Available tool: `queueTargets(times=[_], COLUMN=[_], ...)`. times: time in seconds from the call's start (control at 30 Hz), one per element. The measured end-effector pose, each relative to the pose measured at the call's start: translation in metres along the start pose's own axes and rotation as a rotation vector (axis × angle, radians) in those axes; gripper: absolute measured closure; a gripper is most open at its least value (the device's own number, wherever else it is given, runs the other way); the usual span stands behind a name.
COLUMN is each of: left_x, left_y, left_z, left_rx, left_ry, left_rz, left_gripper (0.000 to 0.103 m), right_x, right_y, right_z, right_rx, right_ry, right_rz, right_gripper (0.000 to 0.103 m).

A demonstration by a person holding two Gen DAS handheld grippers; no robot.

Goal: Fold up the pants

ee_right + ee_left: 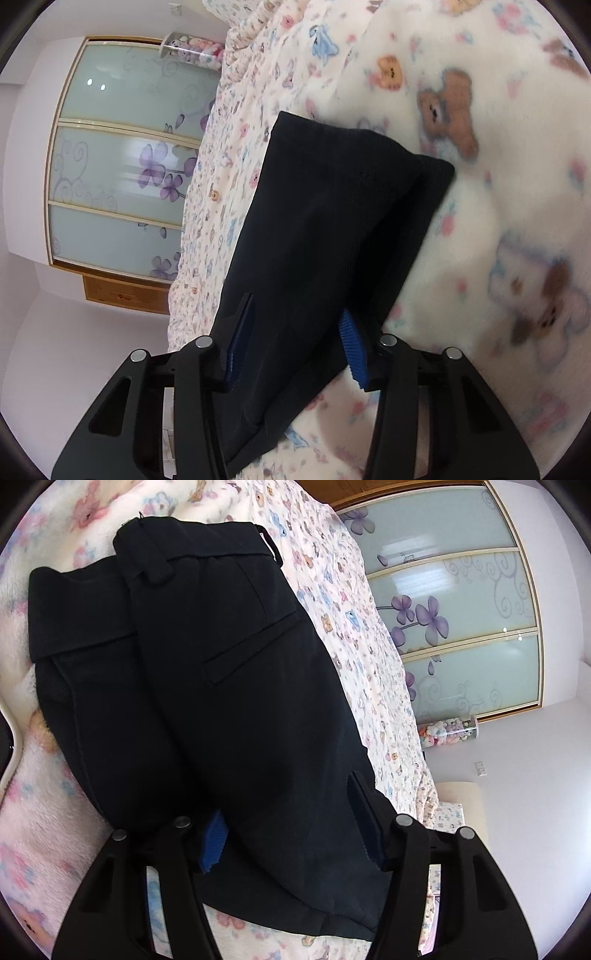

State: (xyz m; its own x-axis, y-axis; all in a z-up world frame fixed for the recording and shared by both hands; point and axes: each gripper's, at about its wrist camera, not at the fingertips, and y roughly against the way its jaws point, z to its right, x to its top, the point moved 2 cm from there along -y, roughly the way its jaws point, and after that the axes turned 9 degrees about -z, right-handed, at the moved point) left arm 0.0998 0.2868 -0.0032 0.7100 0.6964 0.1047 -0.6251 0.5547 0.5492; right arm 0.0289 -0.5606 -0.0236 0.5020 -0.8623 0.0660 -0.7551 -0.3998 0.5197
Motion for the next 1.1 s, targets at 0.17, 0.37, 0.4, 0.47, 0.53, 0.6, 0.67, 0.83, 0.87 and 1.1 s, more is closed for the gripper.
queueTargets(times=[0.17, 0.37, 0.4, 0.47, 0.53, 0.6, 0.67, 0.83, 0.87, 1.1], left_x=[0.003, -0.003, -0.006, -0.011, -0.015, -0.022, -0.027, -0.033, -0.034, -0.060], left_y=[0.001, 0.014, 0.018, 0.025, 0.033, 0.039, 0.037, 0.015, 0.013, 0.004], left_z=[0.005, 0.003, 0.006, 0.008, 0.009, 0.005, -0.002, -0.015, -0.014, 0.015], left_rx=[0.076, 0.059, 0.057, 0.046, 0.040, 0.040, 0.053, 0.151, 0.159, 0.186], left_ry=[-0.024, -0.035, -0.051, -0.069, -0.088, -0.100, -0.097, -0.104, -0.114, -0.382], left_rz=[0.032, 0.053, 0.060, 0.073, 0.088, 0.095, 0.097, 0.115, 0.128, 0.219], left_gripper=[0.090, 0.098, 0.098, 0.098, 0.098, 0.098, 0.098, 0.094, 0.092, 0.040], right_x=[-0.001, -0.006, -0.007, -0.009, -0.010, -0.010, -0.011, -0.012, -0.014, -0.034], right_y=[-0.010, 0.017, 0.019, 0.027, 0.029, 0.027, 0.019, 0.008, 0.010, 0.013], right_z=[-0.009, -0.026, -0.026, -0.024, -0.017, -0.004, 0.006, 0.016, 0.014, -0.011], right_rx=[-0.047, 0.075, 0.084, 0.100, 0.099, 0.092, 0.069, 0.007, 0.006, 0.050], right_ry=[0.047, 0.092, 0.090, 0.081, 0.064, 0.033, 0.006, 0.010, 0.010, 0.094], right_rz=[0.007, 0.085, 0.091, 0.109, 0.118, 0.117, 0.118, 0.103, 0.095, 0.047], right_gripper=[0.099, 0.099, 0.099, 0.099, 0.099, 0.099, 0.099, 0.097, 0.096, 0.043])
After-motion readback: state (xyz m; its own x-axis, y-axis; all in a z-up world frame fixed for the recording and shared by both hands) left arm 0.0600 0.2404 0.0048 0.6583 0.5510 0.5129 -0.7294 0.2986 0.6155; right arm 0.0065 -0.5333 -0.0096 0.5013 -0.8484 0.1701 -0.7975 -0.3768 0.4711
